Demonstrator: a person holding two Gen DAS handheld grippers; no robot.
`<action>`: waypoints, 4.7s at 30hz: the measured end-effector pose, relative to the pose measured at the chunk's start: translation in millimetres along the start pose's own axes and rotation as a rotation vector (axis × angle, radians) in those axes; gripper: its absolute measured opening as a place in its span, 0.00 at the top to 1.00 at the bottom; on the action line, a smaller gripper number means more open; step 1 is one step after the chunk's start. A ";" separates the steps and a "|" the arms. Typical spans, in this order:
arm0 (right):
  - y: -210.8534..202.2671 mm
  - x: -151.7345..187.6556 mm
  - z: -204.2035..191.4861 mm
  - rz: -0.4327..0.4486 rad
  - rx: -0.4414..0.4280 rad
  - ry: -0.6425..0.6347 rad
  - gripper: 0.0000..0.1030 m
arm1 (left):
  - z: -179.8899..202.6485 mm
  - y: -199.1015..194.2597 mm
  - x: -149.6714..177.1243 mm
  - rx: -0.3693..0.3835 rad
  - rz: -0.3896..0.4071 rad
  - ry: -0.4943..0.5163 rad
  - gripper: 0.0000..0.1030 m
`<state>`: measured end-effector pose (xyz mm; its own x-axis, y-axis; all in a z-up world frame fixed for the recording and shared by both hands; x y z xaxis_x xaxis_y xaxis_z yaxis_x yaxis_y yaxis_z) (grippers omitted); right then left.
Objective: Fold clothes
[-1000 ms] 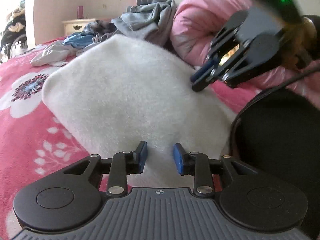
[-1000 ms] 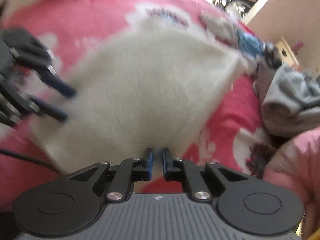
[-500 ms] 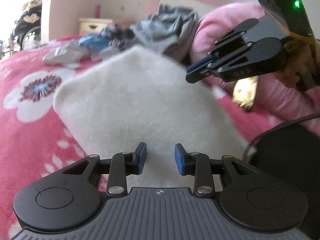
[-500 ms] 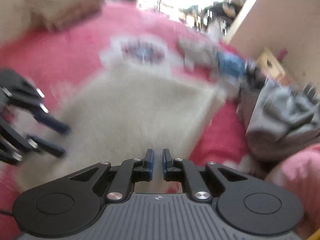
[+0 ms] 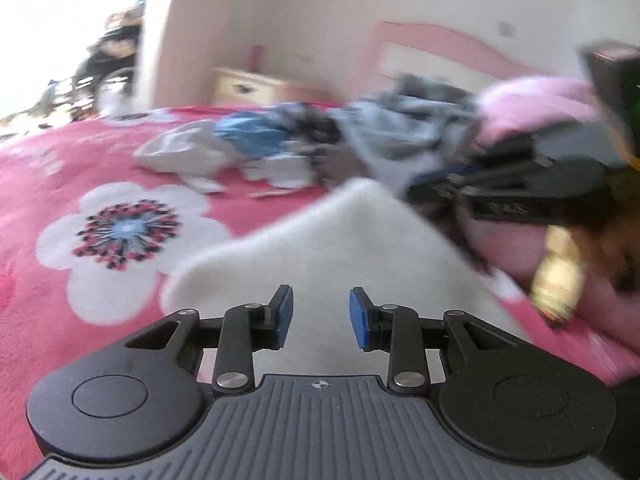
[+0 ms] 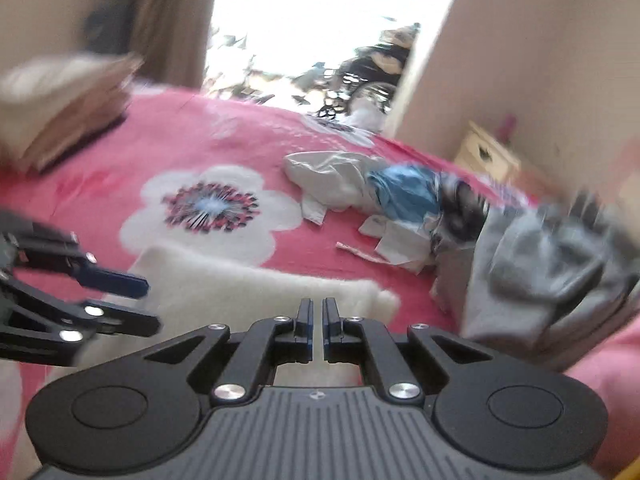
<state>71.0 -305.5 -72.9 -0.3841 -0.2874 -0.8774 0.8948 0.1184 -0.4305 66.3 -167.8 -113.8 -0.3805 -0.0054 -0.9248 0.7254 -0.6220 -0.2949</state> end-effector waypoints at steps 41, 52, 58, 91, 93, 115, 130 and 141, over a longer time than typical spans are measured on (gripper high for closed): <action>18.8 24.5 13.1 -0.224 -0.077 0.441 0.89 | -23.5 52.6 -14.9 -0.283 -0.223 -0.107 0.62; -9.2 23.6 5.8 -0.228 -0.091 0.466 0.85 | -18.4 51.1 -15.6 -0.309 -0.237 -0.060 0.58; -4.0 50.3 8.6 -0.294 -0.088 0.476 0.85 | -11.0 43.8 -22.3 -0.312 -0.222 -0.036 0.58; -66.1 64.1 -37.9 -0.340 -0.138 0.273 0.75 | 33.5 0.3 16.7 -0.251 -0.322 -0.017 0.56; -69.1 58.3 -32.0 -0.329 -0.142 0.316 0.71 | 31.4 -2.5 17.0 -0.232 -0.299 -0.021 0.56; -97.4 34.8 -16.4 -0.148 -0.146 0.375 0.57 | -4.0 -52.9 17.8 -0.300 -0.258 0.001 0.46; -90.9 69.2 -54.9 -0.368 -0.146 0.118 0.73 | 39.4 -29.3 41.3 -0.256 -0.388 0.101 0.46; -84.9 80.1 -53.7 -0.402 -0.132 0.164 0.74 | 42.2 -26.5 42.2 -0.293 -0.411 0.102 0.45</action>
<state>-48.1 -287.5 -118.0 -0.7355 -0.1827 -0.6525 0.6346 0.1516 -0.7578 6.9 -184.6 -134.9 -0.6207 0.2792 -0.7326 0.6632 -0.3113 -0.6806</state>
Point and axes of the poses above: each gripper's, at about its wrist camera, not at the fingertips, and y roughly the way its jaws point, z to its right, x to its underside, the point moved 8 cm from there along y, roughly the way its jaws point, and after that the axes turned 15 degrees about z, right-handed, at the moved point
